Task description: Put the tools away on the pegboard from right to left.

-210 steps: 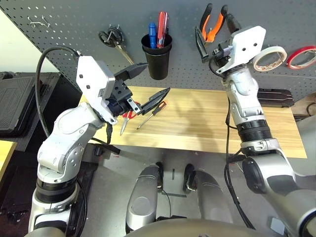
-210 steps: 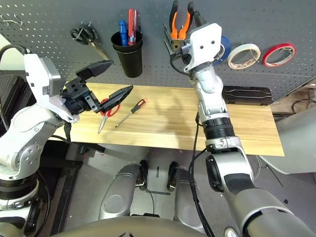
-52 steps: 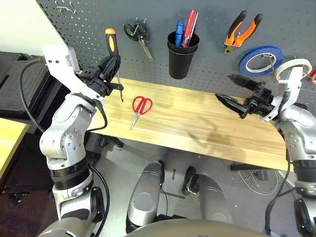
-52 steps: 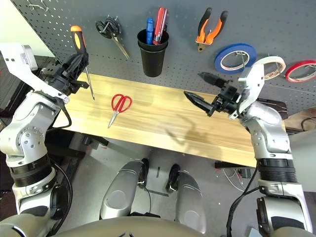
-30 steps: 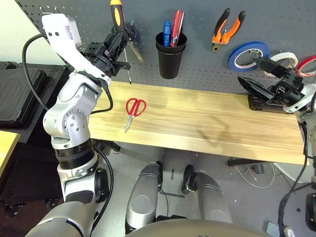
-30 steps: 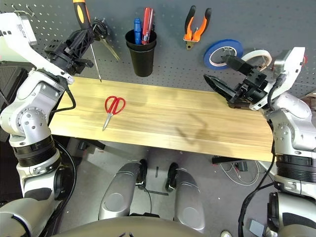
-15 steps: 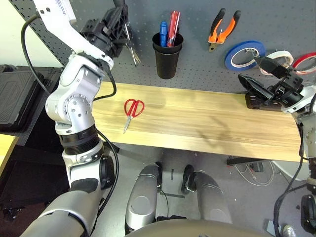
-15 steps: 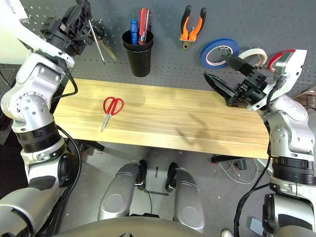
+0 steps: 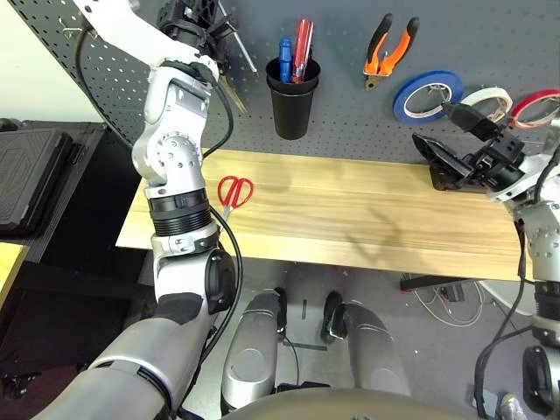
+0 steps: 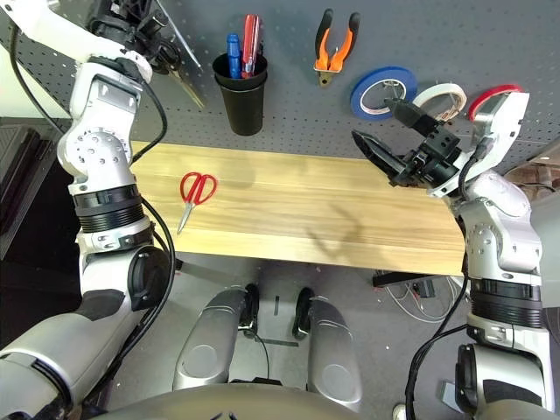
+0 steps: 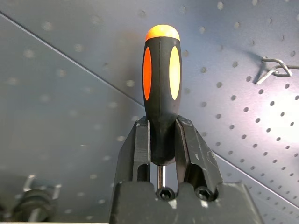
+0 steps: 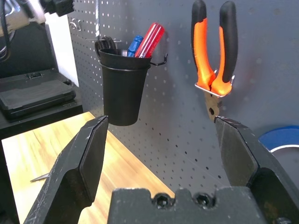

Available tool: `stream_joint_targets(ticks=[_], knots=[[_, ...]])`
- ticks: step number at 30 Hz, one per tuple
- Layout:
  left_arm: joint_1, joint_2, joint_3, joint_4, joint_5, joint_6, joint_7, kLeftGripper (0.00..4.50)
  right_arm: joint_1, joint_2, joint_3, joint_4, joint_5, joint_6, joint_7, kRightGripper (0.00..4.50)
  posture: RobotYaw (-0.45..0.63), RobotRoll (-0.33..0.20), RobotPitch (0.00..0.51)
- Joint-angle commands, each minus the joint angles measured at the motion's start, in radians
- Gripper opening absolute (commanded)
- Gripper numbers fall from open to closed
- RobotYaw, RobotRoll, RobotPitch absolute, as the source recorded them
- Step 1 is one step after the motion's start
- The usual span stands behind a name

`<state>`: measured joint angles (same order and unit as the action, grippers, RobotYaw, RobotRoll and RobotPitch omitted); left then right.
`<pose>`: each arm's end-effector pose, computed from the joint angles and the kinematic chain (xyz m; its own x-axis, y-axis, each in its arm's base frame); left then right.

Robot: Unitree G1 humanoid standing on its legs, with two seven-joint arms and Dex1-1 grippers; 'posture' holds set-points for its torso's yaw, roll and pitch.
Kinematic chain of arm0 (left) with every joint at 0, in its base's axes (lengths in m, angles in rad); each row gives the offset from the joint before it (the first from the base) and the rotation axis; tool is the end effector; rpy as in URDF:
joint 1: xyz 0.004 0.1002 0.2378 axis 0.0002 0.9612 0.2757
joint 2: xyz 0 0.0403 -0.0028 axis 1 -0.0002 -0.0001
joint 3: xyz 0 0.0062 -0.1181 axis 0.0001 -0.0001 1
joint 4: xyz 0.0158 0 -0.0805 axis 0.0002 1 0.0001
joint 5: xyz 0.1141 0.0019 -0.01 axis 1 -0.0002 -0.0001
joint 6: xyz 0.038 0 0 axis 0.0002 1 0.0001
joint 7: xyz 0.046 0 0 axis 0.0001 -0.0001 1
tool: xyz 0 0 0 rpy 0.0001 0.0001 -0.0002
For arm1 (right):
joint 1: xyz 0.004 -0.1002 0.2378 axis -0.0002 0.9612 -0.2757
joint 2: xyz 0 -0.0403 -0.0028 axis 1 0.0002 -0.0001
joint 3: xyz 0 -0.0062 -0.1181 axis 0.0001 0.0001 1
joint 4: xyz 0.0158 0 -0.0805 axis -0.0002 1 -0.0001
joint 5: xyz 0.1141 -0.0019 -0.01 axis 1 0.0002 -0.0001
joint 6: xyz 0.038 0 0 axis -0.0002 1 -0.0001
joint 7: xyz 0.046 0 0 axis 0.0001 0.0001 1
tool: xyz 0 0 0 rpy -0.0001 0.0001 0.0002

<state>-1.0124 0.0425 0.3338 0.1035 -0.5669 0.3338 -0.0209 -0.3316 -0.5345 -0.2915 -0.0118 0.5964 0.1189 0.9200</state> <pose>0.3335 0.1385 0.2781 0.8112 -0.1343 0.5692 0.4382 0.7841 -0.4395 0.2633 -0.2837 0.1622 0.6470 0.6948 0.3142 -0.6730 0.7140 -0.1931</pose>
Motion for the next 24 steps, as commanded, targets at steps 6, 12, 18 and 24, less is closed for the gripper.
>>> stream_joint_targets(ticks=[6, 12, 18, 24], knots=[[-0.035, -0.034, -0.038, 0.123, 0.037, -0.073, -0.015, 0.56, 0.043, 0.005, 0.005, -0.044, -0.014, -0.016, -0.021, 4.50, 0.12, 0.000, 0.181], [0.017, -0.051, -0.089, 0.182, 0.100, -0.139, -0.048, 0.56, 0.044, 0.009, 0.011, -0.052, -0.020, -0.023, -0.033, 4.50, 0.11, 0.000, 0.184], [0.065, -0.051, -0.149, 0.174, 0.153, -0.156, -0.081, 0.91, 0.046, 0.015, 0.018, -0.058, -0.026, -0.023, -0.037, 4.50, 0.11, 0.000, 0.185], [0.120, -0.040, -0.200, 0.076, 0.155, -0.115, -0.111, 3.20, 0.044, 0.022, 0.035, -0.056, -0.033, -0.023, -0.033, 4.50, 0.13, 0.000, 0.186]])
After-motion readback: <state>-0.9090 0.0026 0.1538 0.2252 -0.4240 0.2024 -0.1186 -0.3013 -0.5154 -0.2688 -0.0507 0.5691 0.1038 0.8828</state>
